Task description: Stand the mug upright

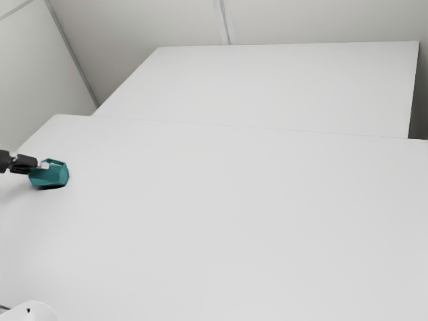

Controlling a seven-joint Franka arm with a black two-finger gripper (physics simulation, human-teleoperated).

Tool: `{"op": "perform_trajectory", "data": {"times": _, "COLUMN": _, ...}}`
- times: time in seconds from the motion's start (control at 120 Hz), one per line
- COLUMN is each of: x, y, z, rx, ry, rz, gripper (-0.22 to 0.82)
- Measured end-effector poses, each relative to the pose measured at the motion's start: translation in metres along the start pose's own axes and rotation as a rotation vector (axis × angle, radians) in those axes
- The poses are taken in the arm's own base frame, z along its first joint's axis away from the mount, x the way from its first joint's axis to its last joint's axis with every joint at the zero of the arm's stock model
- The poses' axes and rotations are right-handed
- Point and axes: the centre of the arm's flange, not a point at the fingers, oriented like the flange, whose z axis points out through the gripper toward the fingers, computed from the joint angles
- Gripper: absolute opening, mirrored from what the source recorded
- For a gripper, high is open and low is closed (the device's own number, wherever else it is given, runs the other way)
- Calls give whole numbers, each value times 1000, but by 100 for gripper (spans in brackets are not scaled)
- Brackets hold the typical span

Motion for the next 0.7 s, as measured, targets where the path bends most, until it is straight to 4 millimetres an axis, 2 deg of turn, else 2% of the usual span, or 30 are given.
{"op": "perform_trajectory", "data": {"times": 0.142, "x": 3, "y": 5, "z": -2, "rx": -31, "ry": 27, "rz": -2, "gripper": 10}}
{"op": "perform_trajectory", "data": {"times": 0.325, "x": 11, "y": 15, "z": 0, "rx": -78, "ry": 59, "rz": 3, "gripper": -5}}
{"op": "perform_trajectory", "data": {"times": 0.475, "x": 16, "y": 20, "z": 4, "rx": -106, "ry": 76, "rz": 8, "gripper": -12}}
{"op": "perform_trajectory", "data": {"times": 0.7, "x": 20, "y": 25, "z": 11, "rx": -124, "ry": 84, "rz": 10, "gripper": -16}}
